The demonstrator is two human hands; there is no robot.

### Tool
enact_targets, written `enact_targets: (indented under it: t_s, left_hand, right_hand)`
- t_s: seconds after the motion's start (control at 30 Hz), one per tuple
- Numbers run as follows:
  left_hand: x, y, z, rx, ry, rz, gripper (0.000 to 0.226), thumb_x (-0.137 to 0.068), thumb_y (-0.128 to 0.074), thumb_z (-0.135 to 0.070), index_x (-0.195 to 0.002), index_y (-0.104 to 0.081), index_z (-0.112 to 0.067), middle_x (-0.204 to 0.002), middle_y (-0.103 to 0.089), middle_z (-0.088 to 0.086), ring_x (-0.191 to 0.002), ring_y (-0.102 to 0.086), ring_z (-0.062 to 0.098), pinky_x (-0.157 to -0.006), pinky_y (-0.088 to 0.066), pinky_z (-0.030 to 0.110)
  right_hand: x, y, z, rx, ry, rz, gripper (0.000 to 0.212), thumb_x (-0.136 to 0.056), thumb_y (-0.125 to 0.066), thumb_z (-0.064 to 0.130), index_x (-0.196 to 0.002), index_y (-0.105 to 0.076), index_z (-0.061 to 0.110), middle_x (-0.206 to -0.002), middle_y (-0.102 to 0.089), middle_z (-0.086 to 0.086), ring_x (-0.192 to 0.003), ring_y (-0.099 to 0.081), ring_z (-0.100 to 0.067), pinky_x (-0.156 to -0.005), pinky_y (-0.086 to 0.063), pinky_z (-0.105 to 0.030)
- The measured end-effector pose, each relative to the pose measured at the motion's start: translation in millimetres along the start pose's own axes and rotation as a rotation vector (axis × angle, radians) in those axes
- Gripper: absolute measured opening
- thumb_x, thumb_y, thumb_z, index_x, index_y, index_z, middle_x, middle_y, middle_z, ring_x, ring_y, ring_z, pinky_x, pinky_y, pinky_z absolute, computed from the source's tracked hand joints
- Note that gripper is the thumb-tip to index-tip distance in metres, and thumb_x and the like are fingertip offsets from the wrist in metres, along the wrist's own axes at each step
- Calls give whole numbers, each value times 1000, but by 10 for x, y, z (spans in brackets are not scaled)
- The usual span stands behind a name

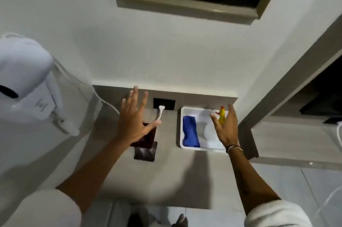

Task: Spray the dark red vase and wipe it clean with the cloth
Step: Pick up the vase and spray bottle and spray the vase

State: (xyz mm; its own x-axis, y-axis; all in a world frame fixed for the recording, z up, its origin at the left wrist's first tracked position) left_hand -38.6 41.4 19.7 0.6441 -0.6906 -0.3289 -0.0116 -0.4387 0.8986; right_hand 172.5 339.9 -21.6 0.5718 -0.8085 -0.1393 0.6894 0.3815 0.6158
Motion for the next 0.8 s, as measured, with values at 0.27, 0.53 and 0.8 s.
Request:
enact_targets:
  t_s: [0.27, 0.53, 0.8]
  left_hand:
    - [379, -698, 245, -18, 59, 412, 138, -65, -38, -109, -171, 9, -34, -179, 26, 8, -165, 22, 33, -132, -4, 65]
    - [454, -788, 235, -13, -39, 424, 156, -53, -58, -107, -174, -4, -24, -181, 13, 10, -165, 21, 31, -132, 7, 59]
    - [421, -699, 243, 109, -11, 408, 114, -61, -99, -46, -154, -43, -12, -159, -48, 10, -159, -31, 32, -134, -11, 48]
  right_hand:
    - [-41, -396, -322, -192, -217, -43, 75, -100, -76, 25, -162, -36, 17, -156, -59, -9, -125, -64, -25, -115, -54, -53]
    - [-26, -569, -621, -197, -280, -81, 50, -104, -70, 13, -152, -55, 9, -147, -68, -14, -133, -67, -36, -120, -51, -50]
    - [-165, -531, -673, -149, -255, -81, 46, -98, -78, 31, -136, -68, 7, -118, -80, -17, -104, -76, -32, -106, -61, -46]
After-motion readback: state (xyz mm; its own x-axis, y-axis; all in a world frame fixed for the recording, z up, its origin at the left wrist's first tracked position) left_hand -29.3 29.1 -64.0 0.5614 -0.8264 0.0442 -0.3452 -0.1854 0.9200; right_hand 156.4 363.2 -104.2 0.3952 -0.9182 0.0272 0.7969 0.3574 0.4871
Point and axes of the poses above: each hand's wrist, its own x-axis away from the middle knuckle, its own y-axis out of the back of the hand, z = x × y, the point moved 6 cm from there along -x, towards the middle knuckle
